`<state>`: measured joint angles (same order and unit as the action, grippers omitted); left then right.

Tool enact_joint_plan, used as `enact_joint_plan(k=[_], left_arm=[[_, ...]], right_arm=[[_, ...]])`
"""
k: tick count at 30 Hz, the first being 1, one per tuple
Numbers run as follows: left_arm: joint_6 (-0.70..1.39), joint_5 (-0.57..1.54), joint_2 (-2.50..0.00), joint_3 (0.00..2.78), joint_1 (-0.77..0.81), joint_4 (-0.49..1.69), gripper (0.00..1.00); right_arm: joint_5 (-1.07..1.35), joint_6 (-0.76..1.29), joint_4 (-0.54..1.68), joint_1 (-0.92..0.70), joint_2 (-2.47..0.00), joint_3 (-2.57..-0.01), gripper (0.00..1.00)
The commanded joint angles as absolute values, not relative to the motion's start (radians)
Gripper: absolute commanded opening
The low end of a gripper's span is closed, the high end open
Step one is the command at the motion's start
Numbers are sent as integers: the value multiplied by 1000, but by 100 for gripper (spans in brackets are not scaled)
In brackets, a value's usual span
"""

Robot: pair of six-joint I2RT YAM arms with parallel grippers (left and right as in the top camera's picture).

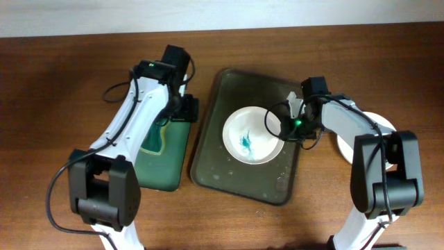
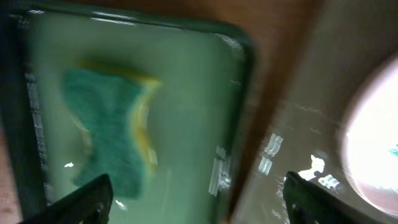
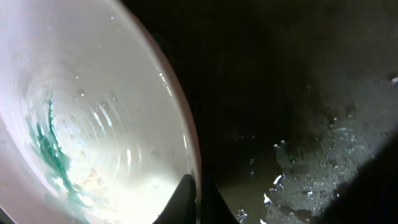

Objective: Clean dirty plates on tray and stack at the side
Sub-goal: 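Grasp the sponge again with the left gripper, then scrub the held back plate with the sponge in the left gripper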

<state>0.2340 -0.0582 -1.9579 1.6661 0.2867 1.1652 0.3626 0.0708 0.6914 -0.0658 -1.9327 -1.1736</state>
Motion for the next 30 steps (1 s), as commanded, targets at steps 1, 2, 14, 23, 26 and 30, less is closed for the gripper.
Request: enact_joint_plan(k=[1,2,14,23,26,30], left_arm=[[222,-150,-2006,1541,233,1135,84],[222,-152,-2011,1503,216,1131,76],[248,31,-1853,1473,135,1128,0],[262,-41,-1766,1462,180,1103,0],[279,2,-1767,1476,241,1064,0],[314,240,-1802,1488,451,867,0]], right_arm=[[242,149,711,-66,-1940,-1165,4],[242,148,717,-66,-1940,-1165,4],[242,148,729,-66,-1940,-1165,6],[242,148,728,-66,-1940,-1165,8],[242,148,729,-66,-1940,-1165,10],[242,149,742,-66,-1940,-1165,10]])
